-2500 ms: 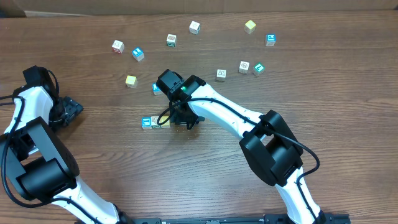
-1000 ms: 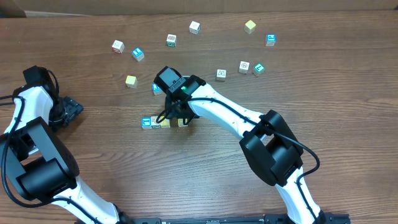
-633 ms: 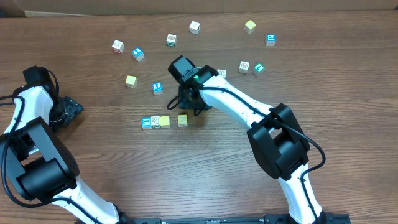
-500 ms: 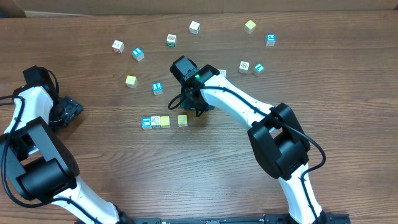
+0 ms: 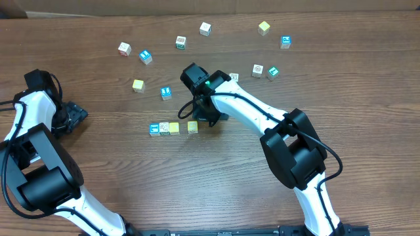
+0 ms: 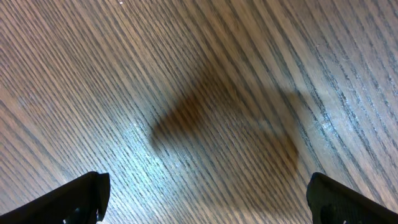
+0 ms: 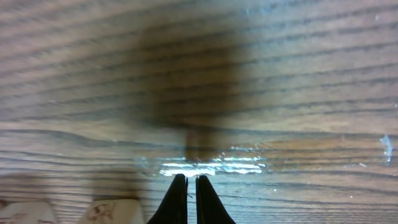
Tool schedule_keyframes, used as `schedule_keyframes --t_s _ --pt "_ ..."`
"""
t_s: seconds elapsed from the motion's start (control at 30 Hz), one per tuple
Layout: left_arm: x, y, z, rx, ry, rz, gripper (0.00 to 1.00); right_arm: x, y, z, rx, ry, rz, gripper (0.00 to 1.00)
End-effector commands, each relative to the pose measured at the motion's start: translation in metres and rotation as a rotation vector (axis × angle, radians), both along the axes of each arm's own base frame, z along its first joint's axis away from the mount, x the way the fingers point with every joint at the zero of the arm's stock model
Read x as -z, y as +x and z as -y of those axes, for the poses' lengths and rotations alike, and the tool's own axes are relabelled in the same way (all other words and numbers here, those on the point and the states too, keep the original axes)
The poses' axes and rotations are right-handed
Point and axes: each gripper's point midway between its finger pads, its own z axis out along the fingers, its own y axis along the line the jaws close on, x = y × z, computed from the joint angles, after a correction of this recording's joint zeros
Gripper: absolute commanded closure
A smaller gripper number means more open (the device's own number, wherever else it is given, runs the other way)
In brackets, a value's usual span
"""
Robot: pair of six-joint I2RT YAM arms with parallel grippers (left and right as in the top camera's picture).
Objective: Form a horizontal line
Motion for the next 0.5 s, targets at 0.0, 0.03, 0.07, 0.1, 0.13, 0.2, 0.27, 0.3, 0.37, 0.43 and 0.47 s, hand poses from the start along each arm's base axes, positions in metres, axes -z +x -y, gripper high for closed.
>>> schedule_keyframes --t_s 0.0,0.03,0.07,0.1,0.13,0.2,0.27,0.3,0.37,0.43,0.47 --pt "0.002 -0.004 -0.002 -0.006 0.005 -0.011 0.0 0.004 -0.009 -0.001 -0.002 0.019 -0.024 0.96" --pt "0.002 -0.004 -0.002 -0.006 0.006 -0.012 0.0 0.007 -0.012 -0.002 -0.004 0.031 -0.036 0.96" --pt "0.002 -0.004 -0.002 -0.006 0.006 -0.012 0.0 0.01 -0.014 -0.004 -0.007 0.042 -0.046 0.96" --pt "0.002 -0.004 -0.002 -0.006 0.005 -0.012 0.01 0.012 -0.016 -0.005 -0.008 0.055 -0.055 0.96" --pt "0.002 -0.004 -0.002 -0.006 0.005 -0.012 0.0 0.014 -0.018 -0.008 -0.01 0.068 -0.064 0.96" --pt "0.002 -0.004 -0.002 -0.006 0.006 -0.012 0.0 0.015 -0.021 -0.012 -0.014 0.097 -0.08 0.96" --pt "0.002 -0.004 -0.002 -0.006 0.006 -0.012 0.0 0.016 -0.023 -0.016 -0.017 0.117 -0.09 0.96" --pt "0.002 -0.004 -0.002 -0.006 0.005 -0.011 0.0 0.015 -0.023 -0.017 -0.018 0.121 -0.091 0.96" --pt "0.002 -0.004 -0.002 -0.006 0.005 -0.012 0.0 0.015 -0.024 -0.018 -0.021 0.127 -0.094 0.96" --pt "0.002 -0.004 -0.002 -0.006 0.006 -0.012 0.0 0.015 -0.026 -0.02 -0.01 0.132 -0.102 0.96" --pt "0.002 -0.004 -0.002 -0.006 0.006 -0.012 0.0 0.015 -0.028 -0.02 -0.002 0.133 -0.107 0.96"
